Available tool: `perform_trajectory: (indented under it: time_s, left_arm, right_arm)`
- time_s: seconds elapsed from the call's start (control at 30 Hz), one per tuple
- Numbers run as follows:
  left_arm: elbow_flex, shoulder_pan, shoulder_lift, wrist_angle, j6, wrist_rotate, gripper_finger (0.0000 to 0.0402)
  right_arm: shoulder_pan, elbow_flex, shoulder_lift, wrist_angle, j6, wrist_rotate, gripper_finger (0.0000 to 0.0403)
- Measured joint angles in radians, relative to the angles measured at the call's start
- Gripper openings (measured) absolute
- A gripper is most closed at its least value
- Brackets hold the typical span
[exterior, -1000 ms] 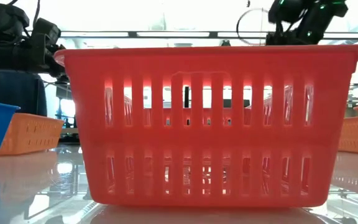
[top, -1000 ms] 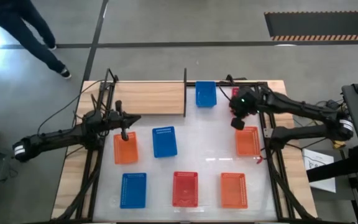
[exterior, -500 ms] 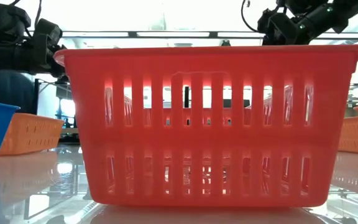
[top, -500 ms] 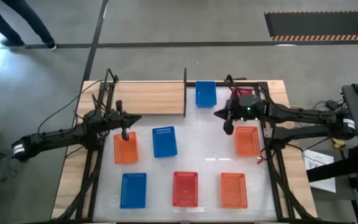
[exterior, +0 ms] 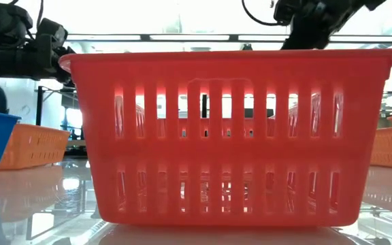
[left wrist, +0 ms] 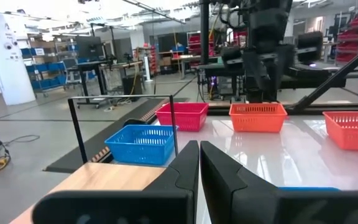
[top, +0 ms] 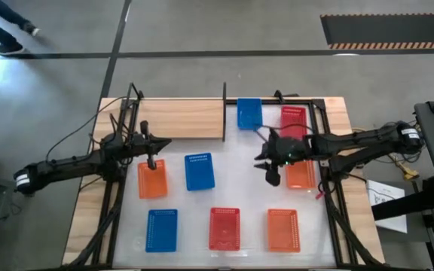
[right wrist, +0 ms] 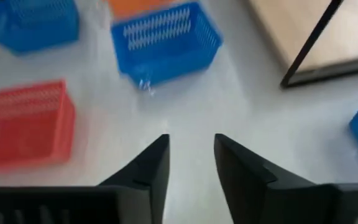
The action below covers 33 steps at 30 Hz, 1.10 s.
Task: Stack baskets on shelf by color
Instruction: Stack the middle blue bin on top of the top right blue bin
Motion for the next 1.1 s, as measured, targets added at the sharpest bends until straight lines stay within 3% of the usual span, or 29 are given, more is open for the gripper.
perform_trajectory:
  time_s: [0.27, 0.53, 0.67, 0.87, 1.1]
  left_arm:
    - [0.0, 0.0, 0.001, 0.0, 0.002, 0.005, 0.0]
    - [0.002, -0.001, 0.029, -0.002, -0.004, 0.042, 0.0]
    - [0.017, -0.024, 0.059, -0.014, -0.005, 0.043, 0.0]
    - [0.061, -0.112, 0.129, -0.01, -0.005, 0.041, 0.0]
    - [0.159, -0.219, 0.243, -0.047, -0.03, -0.047, 0.0]
  right_arm:
    - [0.228, 0.147, 0.135, -0.239, 0.232, 0.141, 0.017]
    - [0.303, 0.213, 0.274, -0.251, 0.235, 0.214, 0.0187]
    - [0.303, 0.147, 0.281, -0.142, 0.179, 0.214, 0.0147]
    - [0.303, -0.041, 0.193, 0.127, 0.102, 0.275, 0.0024]
    - [0.294, -0.25, 0.101, 0.574, -0.051, 0.334, 0.0009]
